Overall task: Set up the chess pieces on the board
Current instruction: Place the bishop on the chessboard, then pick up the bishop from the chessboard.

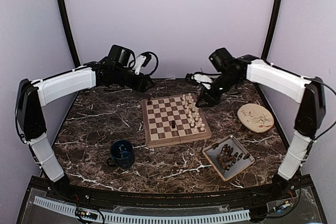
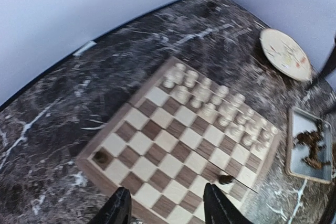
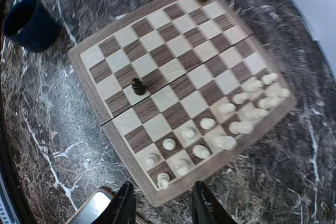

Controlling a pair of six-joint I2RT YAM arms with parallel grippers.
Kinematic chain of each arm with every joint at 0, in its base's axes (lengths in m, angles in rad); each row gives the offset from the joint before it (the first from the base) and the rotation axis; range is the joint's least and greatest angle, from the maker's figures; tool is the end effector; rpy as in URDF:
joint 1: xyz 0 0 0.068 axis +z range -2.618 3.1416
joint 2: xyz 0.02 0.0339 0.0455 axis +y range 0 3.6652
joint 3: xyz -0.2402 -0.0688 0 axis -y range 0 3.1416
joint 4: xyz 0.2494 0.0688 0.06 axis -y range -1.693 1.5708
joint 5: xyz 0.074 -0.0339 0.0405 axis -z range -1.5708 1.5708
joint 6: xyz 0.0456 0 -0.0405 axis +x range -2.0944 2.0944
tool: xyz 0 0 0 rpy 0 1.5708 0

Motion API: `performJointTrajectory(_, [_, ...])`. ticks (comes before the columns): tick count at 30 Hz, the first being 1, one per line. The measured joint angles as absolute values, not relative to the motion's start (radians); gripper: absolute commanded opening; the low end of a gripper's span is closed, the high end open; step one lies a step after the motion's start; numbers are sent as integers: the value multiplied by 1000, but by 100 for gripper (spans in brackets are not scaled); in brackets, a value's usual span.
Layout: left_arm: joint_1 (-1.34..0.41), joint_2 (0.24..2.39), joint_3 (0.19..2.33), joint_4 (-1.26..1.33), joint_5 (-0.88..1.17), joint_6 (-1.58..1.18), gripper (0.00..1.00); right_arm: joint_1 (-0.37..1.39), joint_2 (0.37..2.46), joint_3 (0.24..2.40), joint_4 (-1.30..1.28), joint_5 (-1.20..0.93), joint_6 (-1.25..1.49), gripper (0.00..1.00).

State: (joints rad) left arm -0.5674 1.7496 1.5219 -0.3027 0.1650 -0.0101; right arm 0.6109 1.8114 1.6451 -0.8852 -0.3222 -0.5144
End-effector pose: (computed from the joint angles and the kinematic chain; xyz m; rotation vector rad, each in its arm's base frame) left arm 0.3517 -0.2330 0.2918 0.6841 2.0238 -0.5172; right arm 0.3123 0.2363 0.2629 -1.4837 2.1420 0.4559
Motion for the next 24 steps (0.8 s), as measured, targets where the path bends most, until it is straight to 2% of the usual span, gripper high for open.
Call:
performJointTrajectory(5, [-677, 1801, 1576, -402, 247, 31, 45, 461, 1462, 1244, -662, -436, -490, 38])
performJointTrajectory(10, [-719, 1876, 1615, -492, 264, 72, 45, 383, 1313, 970, -517, -516, -460, 40])
performJointTrajectory(17, [-759, 2035, 1774, -645, 225, 121, 46, 325, 1292, 952, -401, -511, -467, 40])
performJointTrajectory(24, [-791, 2101, 1882, -708, 216, 134, 44, 325, 1292, 951, -381, -498, -493, 40])
